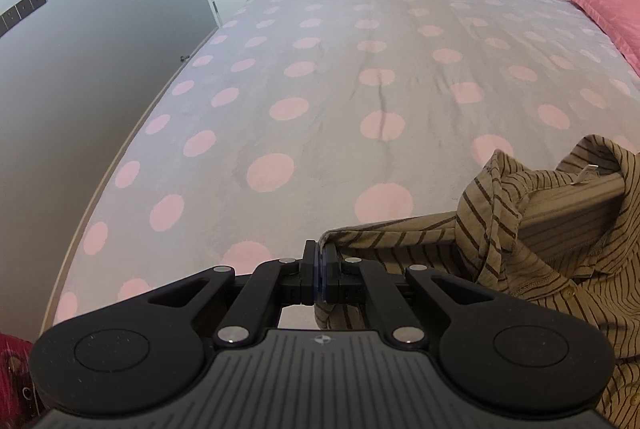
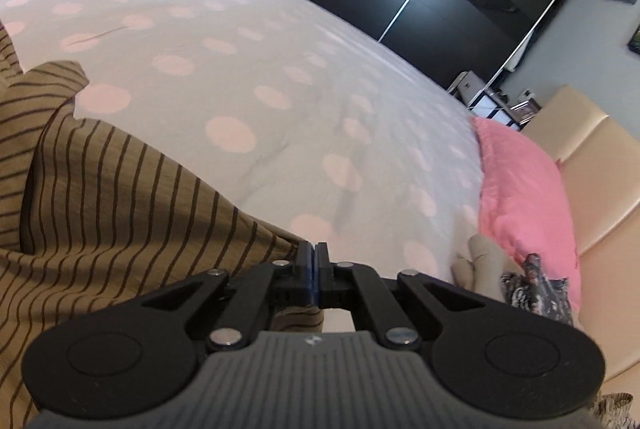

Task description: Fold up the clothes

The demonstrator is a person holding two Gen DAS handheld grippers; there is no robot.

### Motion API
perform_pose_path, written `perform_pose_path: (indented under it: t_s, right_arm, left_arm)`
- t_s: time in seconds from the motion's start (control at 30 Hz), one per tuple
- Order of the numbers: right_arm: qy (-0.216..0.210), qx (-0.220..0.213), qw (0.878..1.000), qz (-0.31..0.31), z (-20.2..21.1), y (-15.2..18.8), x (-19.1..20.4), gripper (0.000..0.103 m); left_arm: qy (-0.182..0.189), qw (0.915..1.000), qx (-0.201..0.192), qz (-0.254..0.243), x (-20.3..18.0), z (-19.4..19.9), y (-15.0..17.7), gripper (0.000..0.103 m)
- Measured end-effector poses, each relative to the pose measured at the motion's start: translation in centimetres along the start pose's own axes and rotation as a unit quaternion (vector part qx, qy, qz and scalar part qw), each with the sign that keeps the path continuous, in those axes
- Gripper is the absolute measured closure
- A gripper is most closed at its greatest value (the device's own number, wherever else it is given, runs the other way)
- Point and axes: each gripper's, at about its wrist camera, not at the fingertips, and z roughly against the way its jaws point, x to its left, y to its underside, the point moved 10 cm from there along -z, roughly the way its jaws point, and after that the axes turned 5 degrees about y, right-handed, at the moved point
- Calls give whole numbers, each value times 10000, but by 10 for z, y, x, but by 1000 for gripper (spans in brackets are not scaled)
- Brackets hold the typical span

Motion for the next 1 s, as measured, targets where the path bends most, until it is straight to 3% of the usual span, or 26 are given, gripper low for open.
perform_pose_path:
  t_s: [0.27,0.5,0.6,0.73,1.0]
  right_arm:
    - [982,-971,9901,-258,59,-43,-53,103]
    - [1925,-1925,9613,-422,169,-76,-130,103]
    - [2332,-2369,9414,-570,230,-89,-164,103]
    - [2782,-2944,9115,-710,316,-96,-198,103]
    - [3474,-3895,8485,-871,467,-85,-233,103]
  left_arm:
    - [0,9936,-1128,-4,-8,47,-44,103]
    - [541,9732,-2236,81,-32,146,-101,103]
    - [710,9556,-2857,116,-37,209,-125,103]
    - [762,9241,-3741,146,-37,300,-144,103]
    - [835,8592,-5042,226,-33,459,-131,103]
